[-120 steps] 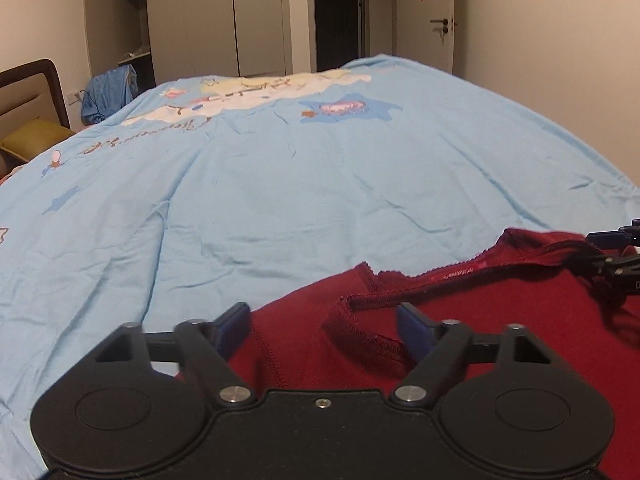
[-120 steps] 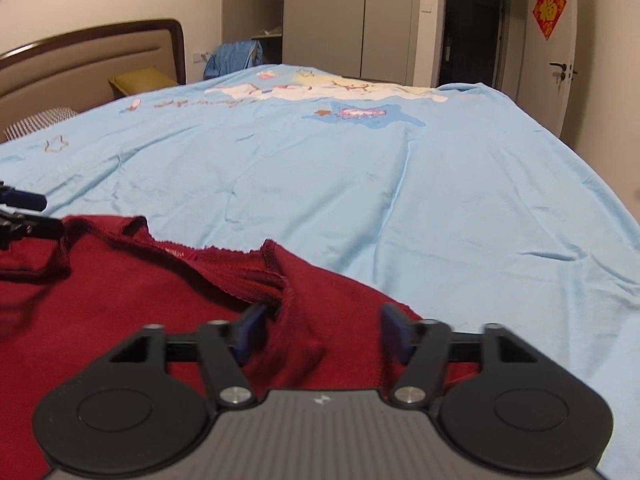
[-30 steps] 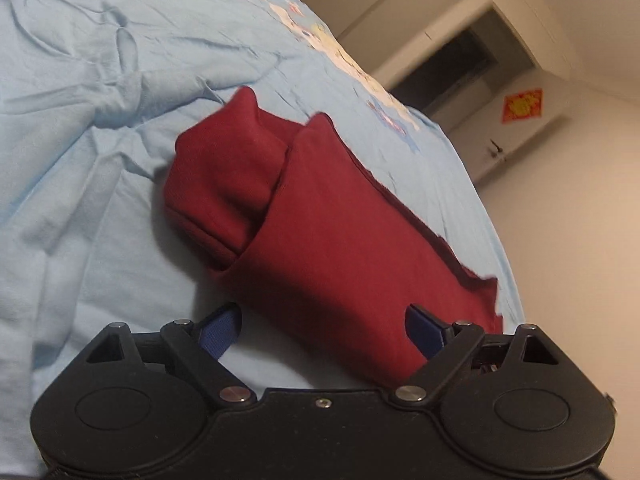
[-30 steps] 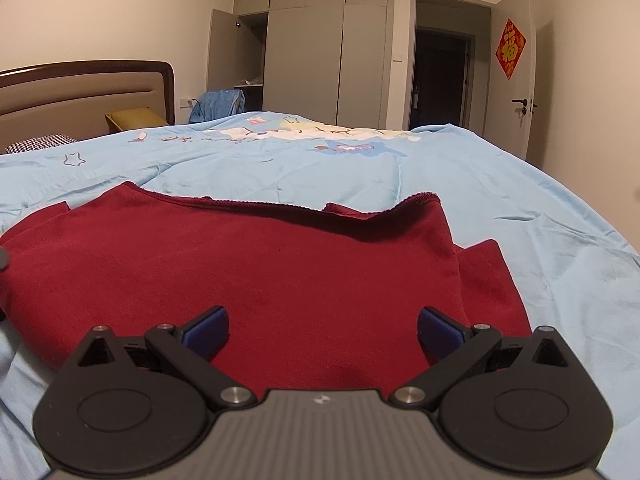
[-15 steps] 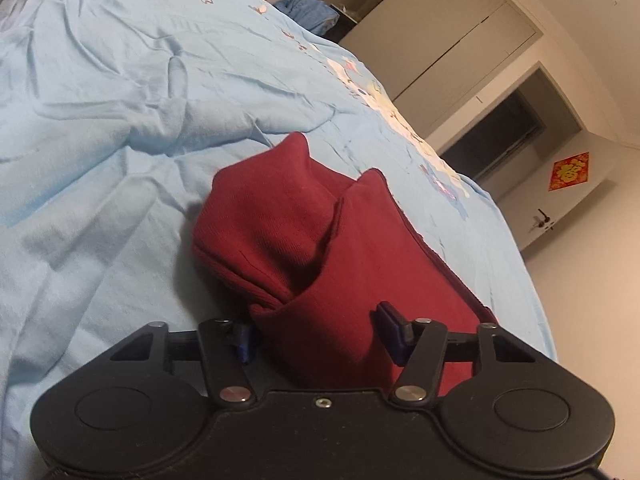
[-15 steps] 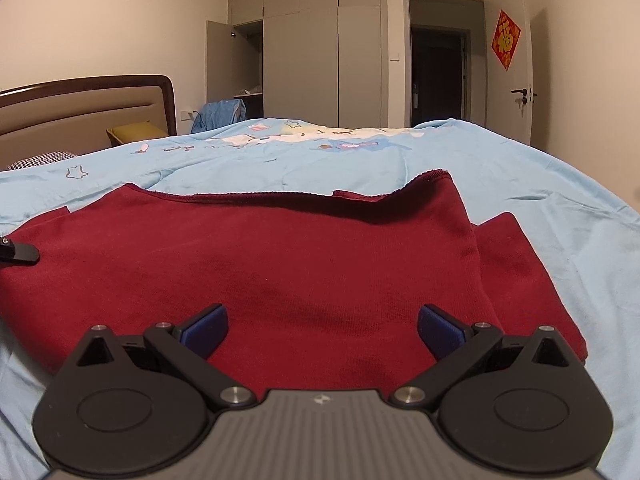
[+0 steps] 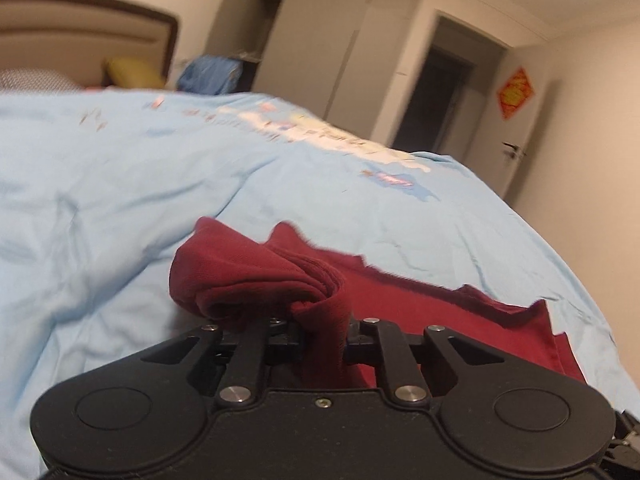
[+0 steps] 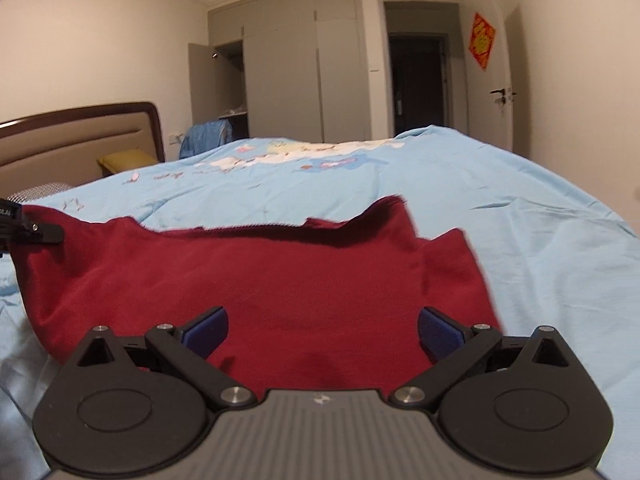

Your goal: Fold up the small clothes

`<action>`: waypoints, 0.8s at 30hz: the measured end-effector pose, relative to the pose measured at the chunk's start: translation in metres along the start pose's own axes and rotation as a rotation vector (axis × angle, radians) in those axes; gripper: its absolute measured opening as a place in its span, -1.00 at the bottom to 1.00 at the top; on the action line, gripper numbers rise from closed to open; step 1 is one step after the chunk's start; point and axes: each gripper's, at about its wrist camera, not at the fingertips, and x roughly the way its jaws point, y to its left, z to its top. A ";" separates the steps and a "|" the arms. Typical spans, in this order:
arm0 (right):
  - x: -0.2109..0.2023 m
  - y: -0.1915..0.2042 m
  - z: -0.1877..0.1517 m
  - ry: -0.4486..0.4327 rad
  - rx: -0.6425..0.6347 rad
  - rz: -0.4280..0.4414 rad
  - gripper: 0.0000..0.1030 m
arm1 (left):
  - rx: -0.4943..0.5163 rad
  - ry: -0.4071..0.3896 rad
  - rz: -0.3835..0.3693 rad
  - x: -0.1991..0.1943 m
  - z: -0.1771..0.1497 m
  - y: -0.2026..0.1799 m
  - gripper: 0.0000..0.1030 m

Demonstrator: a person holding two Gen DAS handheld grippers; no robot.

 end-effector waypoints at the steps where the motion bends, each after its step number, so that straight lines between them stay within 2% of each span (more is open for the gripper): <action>1: -0.006 -0.005 0.001 -0.009 0.014 -0.016 1.00 | 0.036 -0.011 -0.019 0.000 0.005 -0.010 -0.74; 5: -0.028 -0.030 0.004 -0.037 0.084 -0.094 1.00 | 0.193 -0.054 -0.131 -0.004 0.018 -0.058 -0.76; 8: -0.043 -0.051 0.004 -0.053 0.137 -0.160 1.00 | 0.346 -0.054 -0.215 -0.004 0.016 -0.105 -0.76; 12: -0.062 -0.079 0.000 -0.058 0.200 -0.252 1.00 | 0.589 -0.031 -0.321 -0.005 -0.016 -0.162 -0.76; 15: -0.073 -0.099 -0.006 -0.046 0.238 -0.305 1.00 | 0.708 0.027 -0.390 -0.004 -0.051 -0.185 -0.76; 19: -0.084 -0.114 -0.016 -0.035 0.271 -0.354 1.00 | 0.765 0.111 -0.388 0.005 -0.083 -0.192 -0.71; 22: -0.087 -0.118 -0.022 -0.025 0.289 -0.363 1.00 | 0.732 0.125 -0.391 0.005 -0.087 -0.183 -0.65; 24: -0.086 -0.115 -0.024 -0.021 0.291 -0.354 1.00 | 0.698 0.127 -0.394 0.004 -0.086 -0.178 -0.53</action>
